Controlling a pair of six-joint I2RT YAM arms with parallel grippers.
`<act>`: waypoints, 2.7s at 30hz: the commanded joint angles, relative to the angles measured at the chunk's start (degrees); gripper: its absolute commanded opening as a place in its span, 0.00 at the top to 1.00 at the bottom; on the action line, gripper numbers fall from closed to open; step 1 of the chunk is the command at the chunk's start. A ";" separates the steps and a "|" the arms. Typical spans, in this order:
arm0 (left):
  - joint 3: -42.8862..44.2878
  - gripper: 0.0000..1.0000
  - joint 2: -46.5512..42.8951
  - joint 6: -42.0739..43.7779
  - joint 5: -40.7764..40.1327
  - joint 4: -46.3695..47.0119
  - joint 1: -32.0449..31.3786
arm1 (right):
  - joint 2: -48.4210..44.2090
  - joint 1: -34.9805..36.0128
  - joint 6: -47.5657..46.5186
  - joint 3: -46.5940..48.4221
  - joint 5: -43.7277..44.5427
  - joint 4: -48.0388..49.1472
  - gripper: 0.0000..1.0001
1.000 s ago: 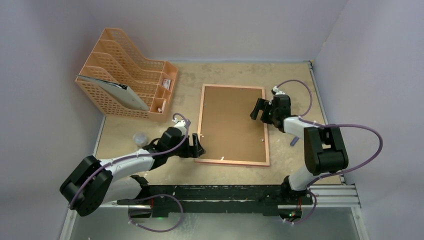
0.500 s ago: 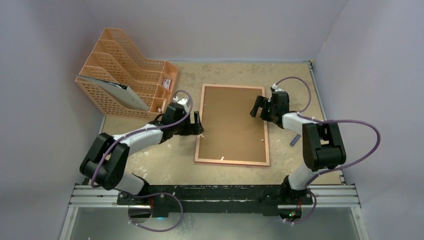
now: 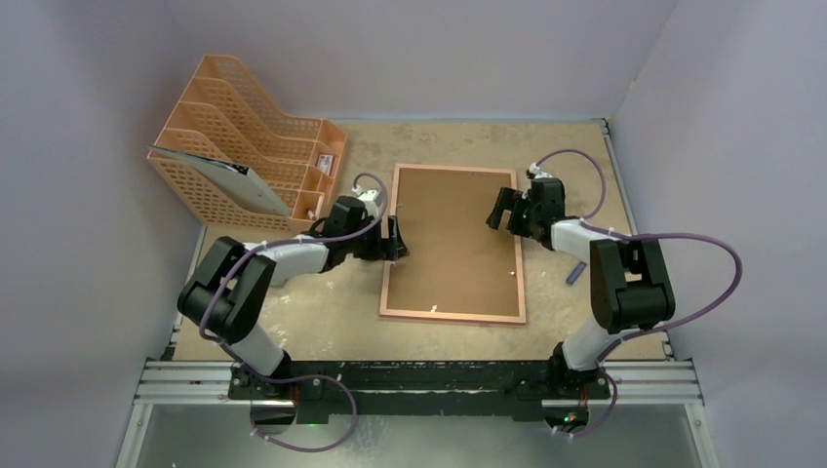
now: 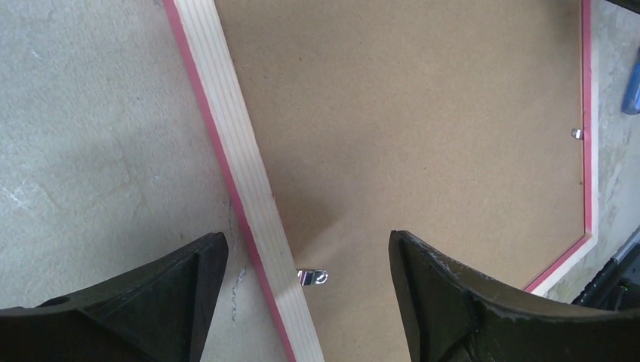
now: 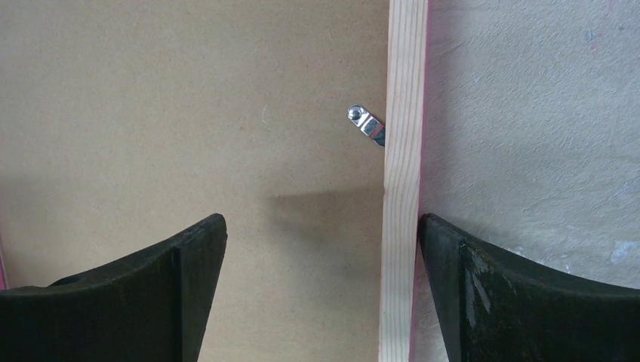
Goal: Take the photo out of the frame
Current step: Turn over the photo frame at the center of the board, then move the screwdriver to the center of the board.
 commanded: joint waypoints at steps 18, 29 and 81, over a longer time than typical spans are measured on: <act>-10.37 0.24 -10.78 -2.41 0.32 -2.71 -2.07 | -8.91 13.12 8.85 -7.87 5.90 -3.62 0.01; -9.35 0.18 -17.07 -0.81 -6.32 -8.25 -2.03 | -17.38 10.28 9.74 1.44 27.56 -18.78 0.01; -9.05 0.11 -23.73 -1.61 -7.30 -9.01 -1.98 | -14.01 -22.82 12.75 -9.03 17.44 -9.32 0.14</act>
